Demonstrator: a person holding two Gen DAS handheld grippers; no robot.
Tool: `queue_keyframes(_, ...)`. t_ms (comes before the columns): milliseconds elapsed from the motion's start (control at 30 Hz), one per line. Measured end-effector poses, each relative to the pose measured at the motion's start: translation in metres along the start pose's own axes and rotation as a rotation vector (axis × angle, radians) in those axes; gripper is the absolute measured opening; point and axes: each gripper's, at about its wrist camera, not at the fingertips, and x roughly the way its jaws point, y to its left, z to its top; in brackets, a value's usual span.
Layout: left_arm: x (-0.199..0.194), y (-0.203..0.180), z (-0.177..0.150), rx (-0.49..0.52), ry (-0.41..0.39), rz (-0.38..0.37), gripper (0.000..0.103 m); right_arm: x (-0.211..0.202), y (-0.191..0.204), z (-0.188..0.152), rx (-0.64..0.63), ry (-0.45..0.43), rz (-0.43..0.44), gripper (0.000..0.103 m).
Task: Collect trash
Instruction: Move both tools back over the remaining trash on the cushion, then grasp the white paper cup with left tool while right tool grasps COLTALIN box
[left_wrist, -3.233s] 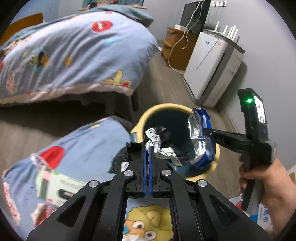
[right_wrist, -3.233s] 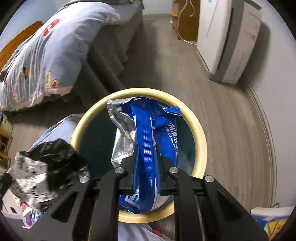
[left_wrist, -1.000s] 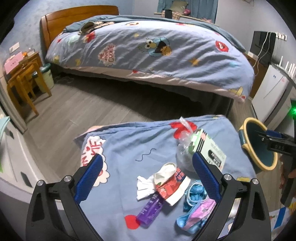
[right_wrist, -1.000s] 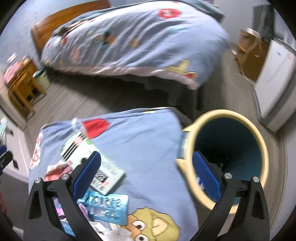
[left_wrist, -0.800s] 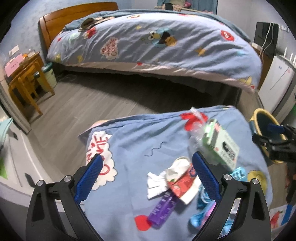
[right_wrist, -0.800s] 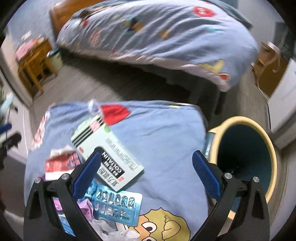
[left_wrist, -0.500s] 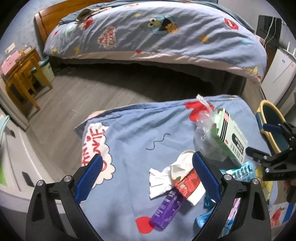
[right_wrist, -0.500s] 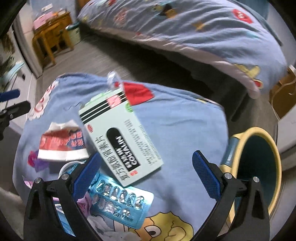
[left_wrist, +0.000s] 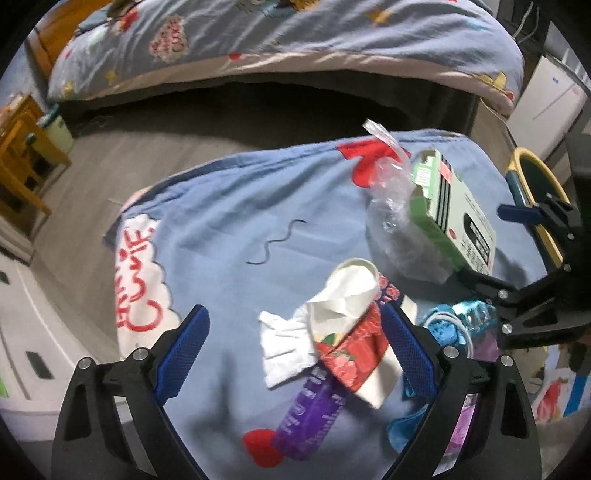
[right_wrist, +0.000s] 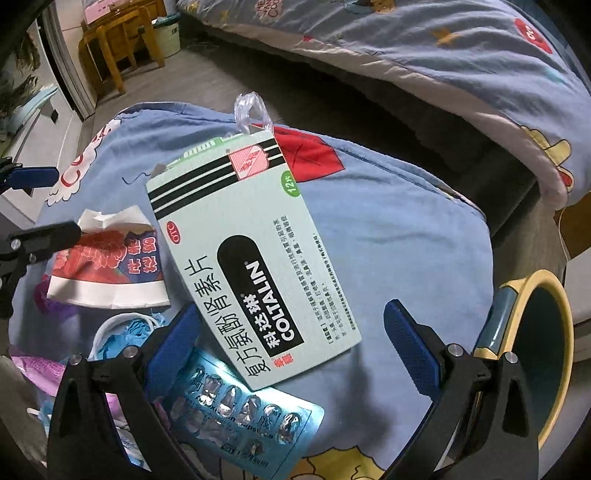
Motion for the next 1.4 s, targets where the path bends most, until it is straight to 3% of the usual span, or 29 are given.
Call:
queue_keyframes(167, 0.013, -0.007, -0.002, 0.027, 0.062, -0.037, 0.079, 0.002, -0.003, 0.004, 0.006, -0.01, 0.028, 0.094)
queue_keyframes(267, 0.017, -0.009, -0.004, 0.031, 0.083, -0.055, 0.072, 0.003, -0.003, 0.003, 0.002, -0.001, 0.06, 0.08)
queue_keyframes(533, 0.021, -0.013, -0.002, 0.003, 0.103, -0.106, 0.04, -0.01, -0.008, 0.003, 0.021, -0.028, 0.086, 0.079)
queue_keyframes(1100, -0.005, -0.019, -0.001, 0.018, 0.018, -0.043, 0.035, -0.038, -0.016, -0.003, 0.066, -0.077, 0.083, 0.076)
queue_keyframes(1133, -0.007, -0.019, 0.0, 0.021, 0.013, -0.041, 0.035, -0.039, -0.016, -0.003, 0.067, -0.079, 0.085, 0.072)
queue_keyframes(1167, -0.009, -0.019, 0.0, 0.023, 0.009, -0.041, 0.035, -0.04, -0.017, -0.003, 0.068, -0.074, 0.097, 0.054)
queue_keyframes(1200, -0.011, -0.02, 0.0, 0.024, 0.003, -0.043, 0.035, -0.039, -0.018, -0.004, 0.074, -0.054, 0.084, 0.023)
queue_keyframes(1367, -0.017, -0.021, -0.004, 0.039, -0.01, -0.045, 0.035, -0.036, -0.02, -0.009, 0.076, -0.021, 0.065, 0.016)
queue_keyframes(1400, -0.018, -0.021, -0.005, 0.04, -0.01, -0.046, 0.035, -0.035, -0.022, -0.01, 0.089, -0.009, 0.065, 0.011)
